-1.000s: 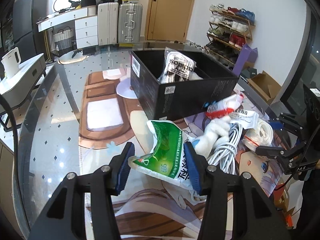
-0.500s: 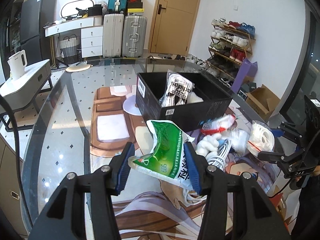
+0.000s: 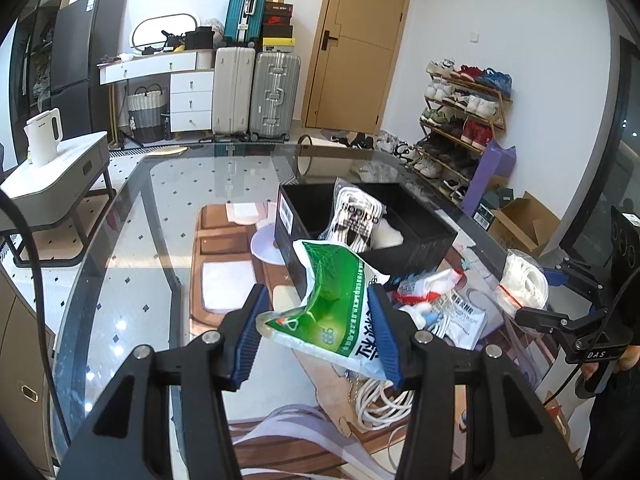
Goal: Organize soft objects
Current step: 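Carry the green packet with the left tool while the right tool carries the rope bag to the box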
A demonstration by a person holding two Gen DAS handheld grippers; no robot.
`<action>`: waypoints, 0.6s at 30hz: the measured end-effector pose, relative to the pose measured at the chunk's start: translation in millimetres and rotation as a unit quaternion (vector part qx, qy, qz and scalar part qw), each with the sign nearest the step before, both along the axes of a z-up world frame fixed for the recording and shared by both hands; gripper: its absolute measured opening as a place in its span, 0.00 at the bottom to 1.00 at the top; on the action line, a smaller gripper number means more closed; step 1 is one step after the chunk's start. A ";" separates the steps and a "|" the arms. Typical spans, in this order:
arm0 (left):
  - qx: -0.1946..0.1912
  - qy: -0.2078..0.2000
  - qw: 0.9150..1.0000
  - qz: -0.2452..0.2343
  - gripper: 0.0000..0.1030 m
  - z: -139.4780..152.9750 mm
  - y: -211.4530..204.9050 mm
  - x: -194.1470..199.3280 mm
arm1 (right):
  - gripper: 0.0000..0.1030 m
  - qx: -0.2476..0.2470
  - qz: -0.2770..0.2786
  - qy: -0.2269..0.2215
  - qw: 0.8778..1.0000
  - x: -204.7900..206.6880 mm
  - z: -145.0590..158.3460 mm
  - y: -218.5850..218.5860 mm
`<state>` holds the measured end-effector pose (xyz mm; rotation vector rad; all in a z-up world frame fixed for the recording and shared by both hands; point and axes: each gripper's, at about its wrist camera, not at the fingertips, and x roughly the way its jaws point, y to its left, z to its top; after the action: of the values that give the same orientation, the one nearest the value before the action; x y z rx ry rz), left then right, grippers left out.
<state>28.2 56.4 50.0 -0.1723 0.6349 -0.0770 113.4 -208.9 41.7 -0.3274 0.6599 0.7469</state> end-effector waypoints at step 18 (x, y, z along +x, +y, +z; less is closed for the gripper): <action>0.000 -0.038 0.999 -0.006 0.48 21.9 -10.7 17.4 | 0.66 0.032 -0.023 -0.010 0.999 31.7 26.7 16.1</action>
<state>45.6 45.7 71.9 -0.1653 0.5596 -0.0952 145.2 -192.8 68.4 -0.2600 0.6208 0.7178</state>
